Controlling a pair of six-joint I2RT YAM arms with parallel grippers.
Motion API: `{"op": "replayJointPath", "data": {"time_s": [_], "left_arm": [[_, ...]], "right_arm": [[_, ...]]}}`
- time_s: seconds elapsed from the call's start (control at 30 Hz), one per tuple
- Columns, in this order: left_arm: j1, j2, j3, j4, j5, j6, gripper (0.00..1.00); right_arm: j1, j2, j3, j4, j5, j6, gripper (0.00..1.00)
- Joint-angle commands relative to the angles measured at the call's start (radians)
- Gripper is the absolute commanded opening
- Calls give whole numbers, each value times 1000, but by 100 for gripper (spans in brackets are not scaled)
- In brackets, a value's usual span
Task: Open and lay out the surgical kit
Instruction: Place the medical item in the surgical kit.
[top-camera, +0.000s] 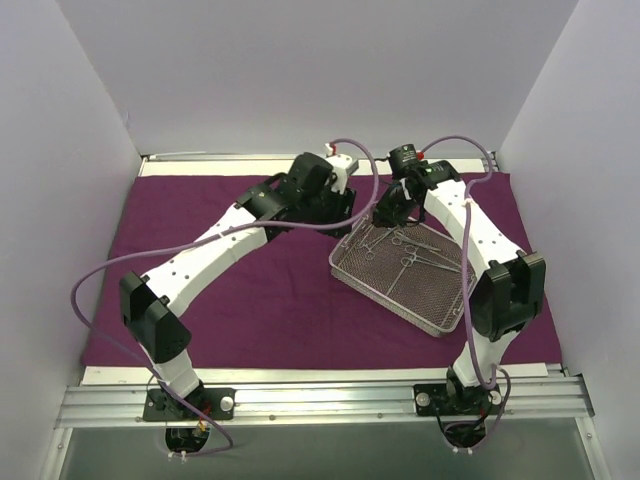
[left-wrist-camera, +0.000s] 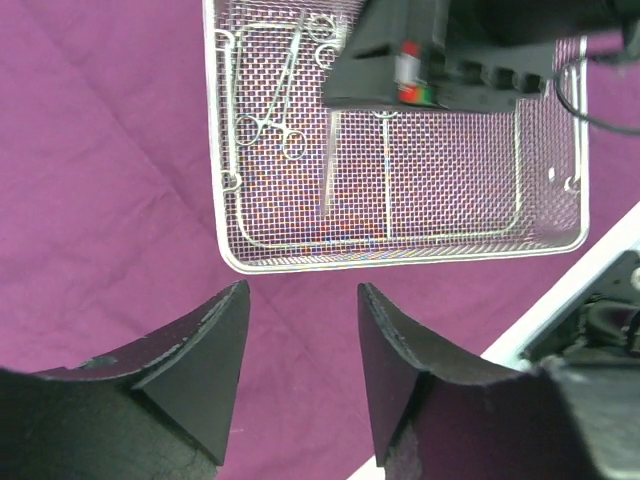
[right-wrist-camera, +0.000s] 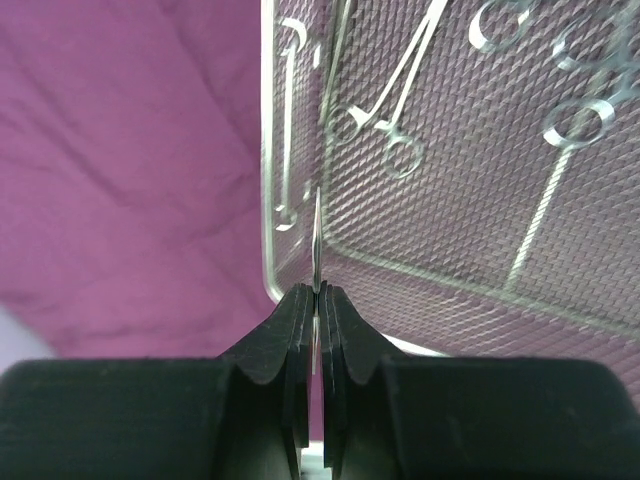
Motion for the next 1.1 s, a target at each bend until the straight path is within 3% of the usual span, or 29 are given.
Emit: {"op": "replayJointPath", "data": {"time_s": [0.0,0.33,0.53,0.77,1.07], "left_arm": [[-28,-44,-27,111,-117,66,55],[-59,-5,-50,128,-204,118,45],[-82,24,-53,155,-164,152,40],[-100,22,-102,183,-109,166,53],[-100,52,-115,180,-134,200,53]], "right_arm": [[-8,-26,3,-31,-118,85,0],[-1,-49,-13,-37,-185,146,0],[0,-49,-26,-35,-215,185,0],[8,-52,-46,-11,-256,232,0],[25,-55,-43,-11,-284,261,0]]}}
